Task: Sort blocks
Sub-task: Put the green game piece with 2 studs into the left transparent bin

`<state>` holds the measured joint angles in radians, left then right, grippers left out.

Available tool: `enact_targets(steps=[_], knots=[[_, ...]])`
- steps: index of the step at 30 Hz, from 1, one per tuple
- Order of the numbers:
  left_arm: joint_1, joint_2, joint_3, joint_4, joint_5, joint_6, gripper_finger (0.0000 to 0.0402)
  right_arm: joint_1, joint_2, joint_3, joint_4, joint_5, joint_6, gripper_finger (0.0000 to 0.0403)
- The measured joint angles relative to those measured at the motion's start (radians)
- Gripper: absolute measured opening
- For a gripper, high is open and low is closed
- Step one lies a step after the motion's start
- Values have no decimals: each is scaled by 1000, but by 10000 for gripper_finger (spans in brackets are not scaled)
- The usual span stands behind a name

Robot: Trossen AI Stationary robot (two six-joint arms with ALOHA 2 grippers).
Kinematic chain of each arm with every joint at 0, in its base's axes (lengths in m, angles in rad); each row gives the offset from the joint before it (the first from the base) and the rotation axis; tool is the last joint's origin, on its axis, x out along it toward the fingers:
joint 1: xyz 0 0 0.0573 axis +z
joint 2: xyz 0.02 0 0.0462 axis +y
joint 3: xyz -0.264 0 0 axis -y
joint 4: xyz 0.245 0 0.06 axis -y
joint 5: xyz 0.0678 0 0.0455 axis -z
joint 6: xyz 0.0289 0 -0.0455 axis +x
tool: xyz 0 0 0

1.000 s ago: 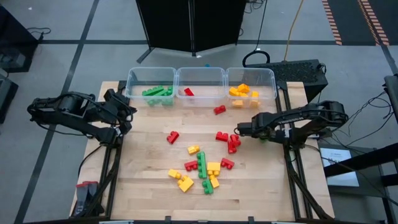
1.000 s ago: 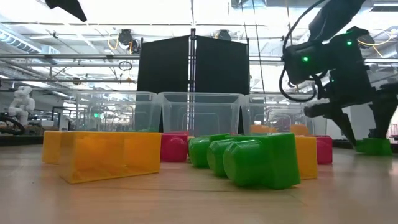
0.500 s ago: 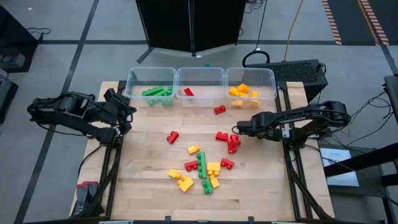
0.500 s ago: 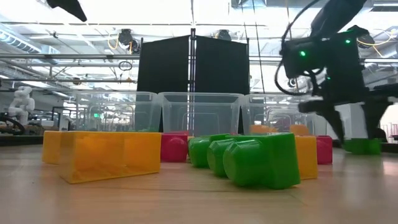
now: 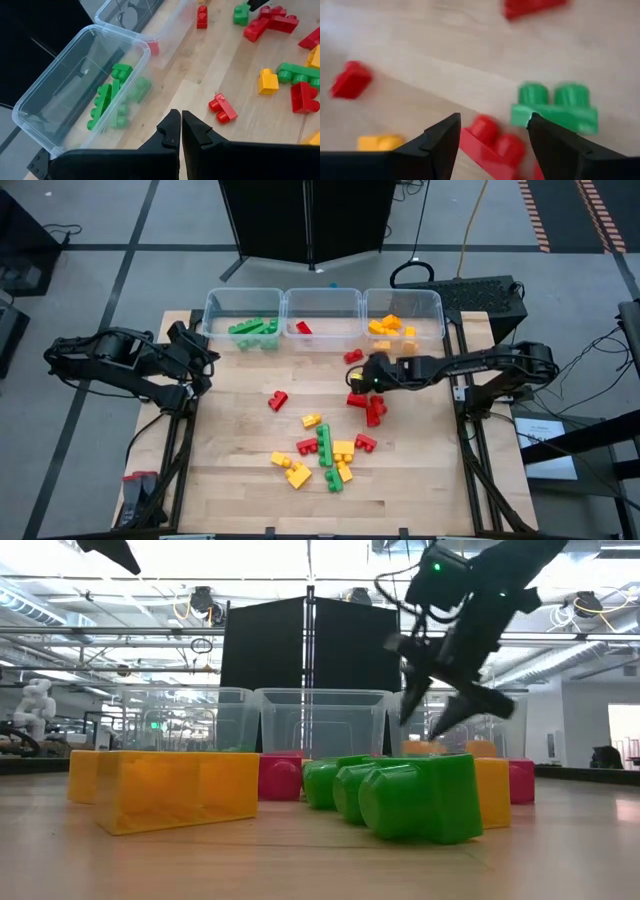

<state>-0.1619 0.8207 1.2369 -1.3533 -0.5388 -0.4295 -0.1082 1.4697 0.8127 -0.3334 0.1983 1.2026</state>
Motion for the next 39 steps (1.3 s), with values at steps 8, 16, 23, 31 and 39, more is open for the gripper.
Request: enact_targets(steps=[8,16,23,31,39], knots=[[0,0,0,0,-1,1,0,-62,-1,0,24,-198,-489,224],[0,0,0,0,0,-8,0,-138,-2,0,-22,-195,-796,224],[0,0,0,0,0,-10,0,-171,-2,0,-24,-195,-1102,224],[0,0,0,0,0,-11,0,-164,-2,1,-30,-199,-1350,225],[0,0,0,1,0,-36,0,-158,1,2,-52,-200,-1477,225]])
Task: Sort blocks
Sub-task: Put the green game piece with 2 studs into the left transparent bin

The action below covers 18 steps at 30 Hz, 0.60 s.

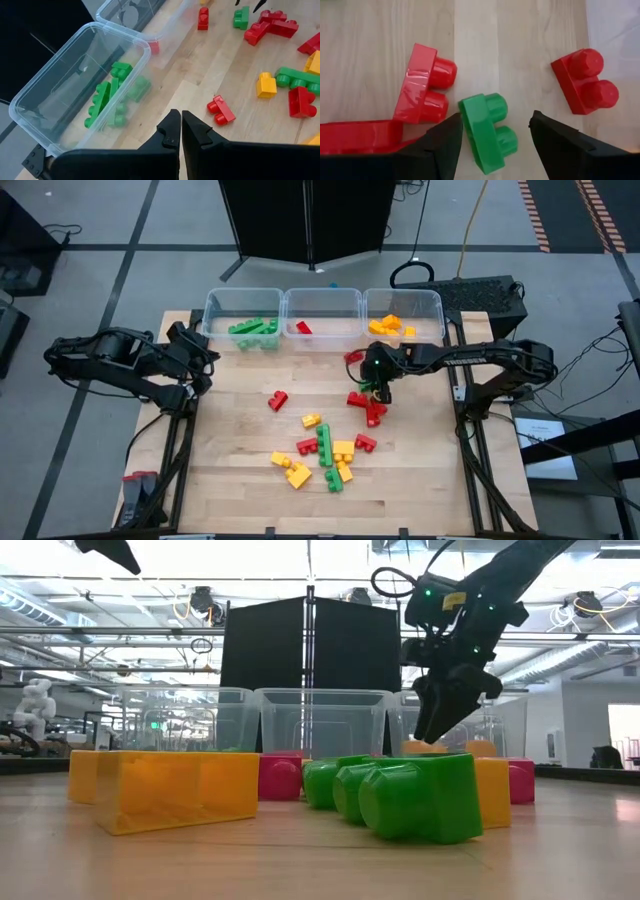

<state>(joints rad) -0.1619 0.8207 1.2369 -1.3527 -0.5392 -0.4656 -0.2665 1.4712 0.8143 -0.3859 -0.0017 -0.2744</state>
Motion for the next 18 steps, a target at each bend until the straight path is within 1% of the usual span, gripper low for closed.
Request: enact_targets(steps=[9,14,18], knots=[[0,0,0,0,-5,-1,0,0,16,1,-5,0,-78,225],[0,1,0,1,-12,-2,0,0,92,1,-3,0,-82,225],[0,2,0,1,-14,-27,0,0,150,1,9,-1,-46,224]])
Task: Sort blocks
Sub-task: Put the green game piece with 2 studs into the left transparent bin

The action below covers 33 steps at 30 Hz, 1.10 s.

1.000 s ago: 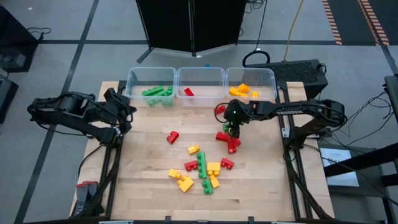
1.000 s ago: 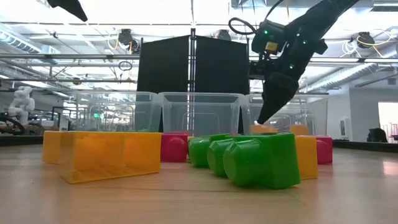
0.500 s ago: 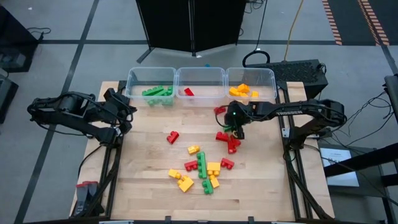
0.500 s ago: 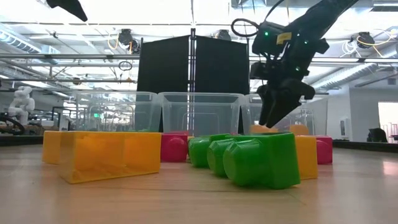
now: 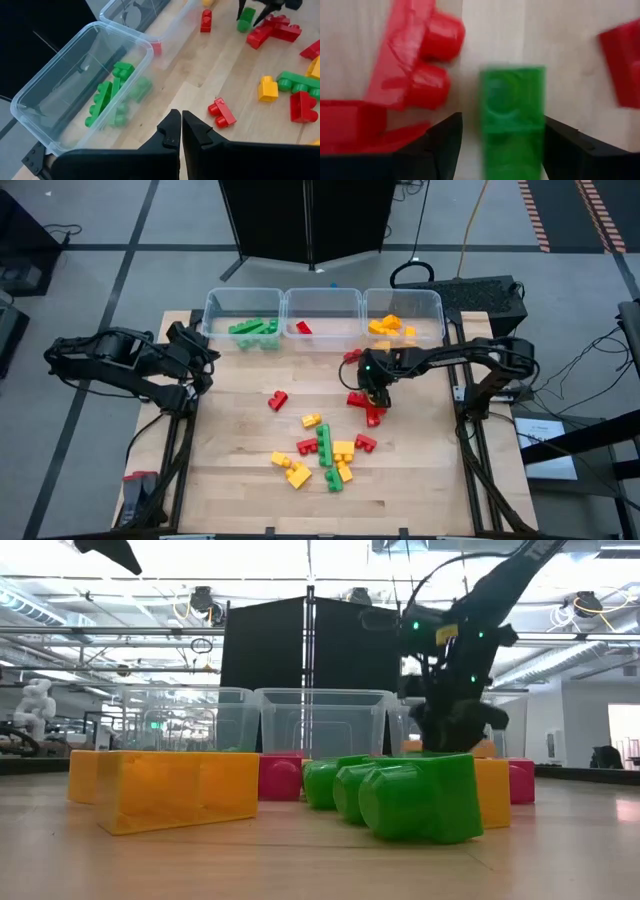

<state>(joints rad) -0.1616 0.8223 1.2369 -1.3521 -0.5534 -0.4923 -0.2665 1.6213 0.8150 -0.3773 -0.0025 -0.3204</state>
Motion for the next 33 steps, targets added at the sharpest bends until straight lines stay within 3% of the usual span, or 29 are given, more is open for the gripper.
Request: enact_targets(steps=[5,10,19,24,29,33], knots=[[0,0,0,0,-1,-24,0,5,49,13,-18,-5,17,206],[0,0,0,0,-1,-26,0,14,61,59,-81,4,28,117],[0,0,0,0,-2,-26,0,12,62,192,-163,5,145,116],[0,0,0,0,-2,-26,0,13,62,356,-166,7,209,116],[0,0,0,0,-2,-25,0,13,72,552,-31,76,234,116],[0,0,0,0,-2,-25,0,6,151,713,64,136,230,116]])
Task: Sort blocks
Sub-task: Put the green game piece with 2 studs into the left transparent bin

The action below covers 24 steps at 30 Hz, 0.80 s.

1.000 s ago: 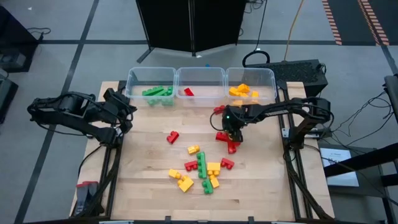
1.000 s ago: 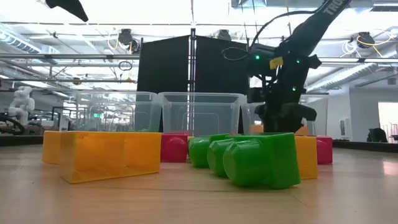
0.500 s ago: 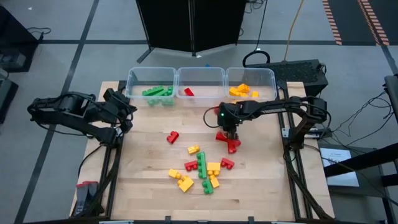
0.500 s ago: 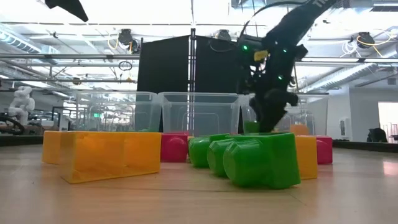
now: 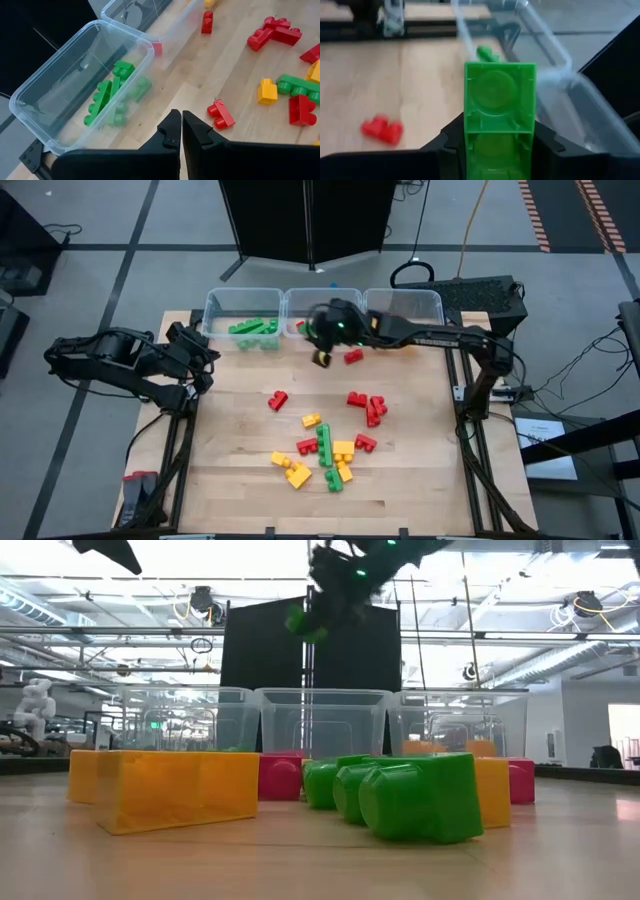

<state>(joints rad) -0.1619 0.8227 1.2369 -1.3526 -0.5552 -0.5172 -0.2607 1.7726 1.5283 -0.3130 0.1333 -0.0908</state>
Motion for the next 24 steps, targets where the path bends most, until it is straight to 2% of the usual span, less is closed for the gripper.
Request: enact_targets(steps=[15,17,24], knots=[[0,0,0,-1,0,0,0,-30,617,828,-21,-8,-84,116],[0,0,0,-1,0,0,0,-38,643,805,62,-8,-78,116],[0,0,0,-1,0,0,0,-58,714,801,34,-1,-33,116]])
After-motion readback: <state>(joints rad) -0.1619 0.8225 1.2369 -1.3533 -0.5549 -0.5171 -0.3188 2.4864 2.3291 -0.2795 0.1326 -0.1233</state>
